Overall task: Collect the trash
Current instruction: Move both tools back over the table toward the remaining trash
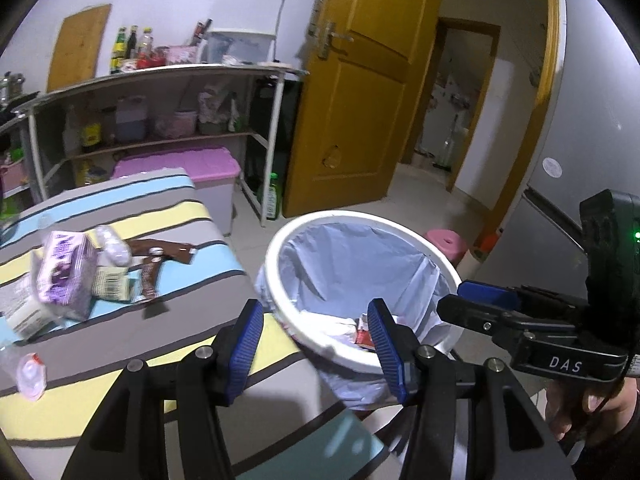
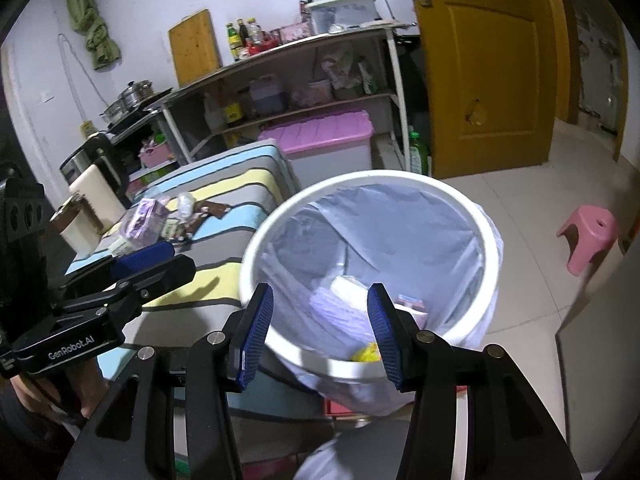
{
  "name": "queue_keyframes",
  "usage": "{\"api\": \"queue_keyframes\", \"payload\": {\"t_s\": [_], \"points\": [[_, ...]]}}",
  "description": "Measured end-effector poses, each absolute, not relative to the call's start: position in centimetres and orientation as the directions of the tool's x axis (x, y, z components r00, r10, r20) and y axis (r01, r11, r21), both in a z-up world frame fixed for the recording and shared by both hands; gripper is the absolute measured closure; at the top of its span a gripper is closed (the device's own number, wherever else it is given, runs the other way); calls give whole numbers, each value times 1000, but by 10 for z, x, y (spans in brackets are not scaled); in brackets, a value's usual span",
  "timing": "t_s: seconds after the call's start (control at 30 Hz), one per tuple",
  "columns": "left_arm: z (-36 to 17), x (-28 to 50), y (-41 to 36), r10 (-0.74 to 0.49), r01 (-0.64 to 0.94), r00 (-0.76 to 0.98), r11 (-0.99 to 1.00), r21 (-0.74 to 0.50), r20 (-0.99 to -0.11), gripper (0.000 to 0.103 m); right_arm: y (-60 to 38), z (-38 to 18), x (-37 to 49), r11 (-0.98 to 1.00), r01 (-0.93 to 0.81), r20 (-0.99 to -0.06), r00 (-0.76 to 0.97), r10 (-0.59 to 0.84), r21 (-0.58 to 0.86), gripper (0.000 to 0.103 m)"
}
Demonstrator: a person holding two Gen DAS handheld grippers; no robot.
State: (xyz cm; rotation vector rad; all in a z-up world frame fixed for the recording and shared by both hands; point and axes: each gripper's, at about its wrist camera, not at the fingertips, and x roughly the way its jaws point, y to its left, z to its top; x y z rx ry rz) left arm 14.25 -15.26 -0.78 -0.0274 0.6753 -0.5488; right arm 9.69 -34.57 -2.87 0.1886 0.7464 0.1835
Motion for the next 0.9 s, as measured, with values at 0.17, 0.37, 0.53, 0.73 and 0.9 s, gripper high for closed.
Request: {"api": "queue_keyframes", "payload": {"t_s": [0.17, 0.37, 0.53, 0.73, 0.9], "points": [[0, 127, -133, -459, 435, 677, 880, -190, -575, 49, -324, -19, 89, 964, -153, -637, 726, 258, 217, 53], [5, 114, -107, -417, 376, 708, 906, -195, -570, 49, -297, -14, 84, 960, -208, -630, 724, 280, 188, 53], [6, 108, -87, -377, 329, 732, 925, -191, -568, 49, -277, -11, 83, 954, -248, -628, 719, 298, 170, 53], [4, 101, -65, -328, 273, 755, 945, -183, -567, 49, -262, -15, 90, 943, -277, -633, 700, 330, 185, 53], [-2, 99, -46, -285, 223, 765, 959, -177, -578, 49, -244, -21, 95, 927, -333, -633, 683, 364, 175, 53]]}}
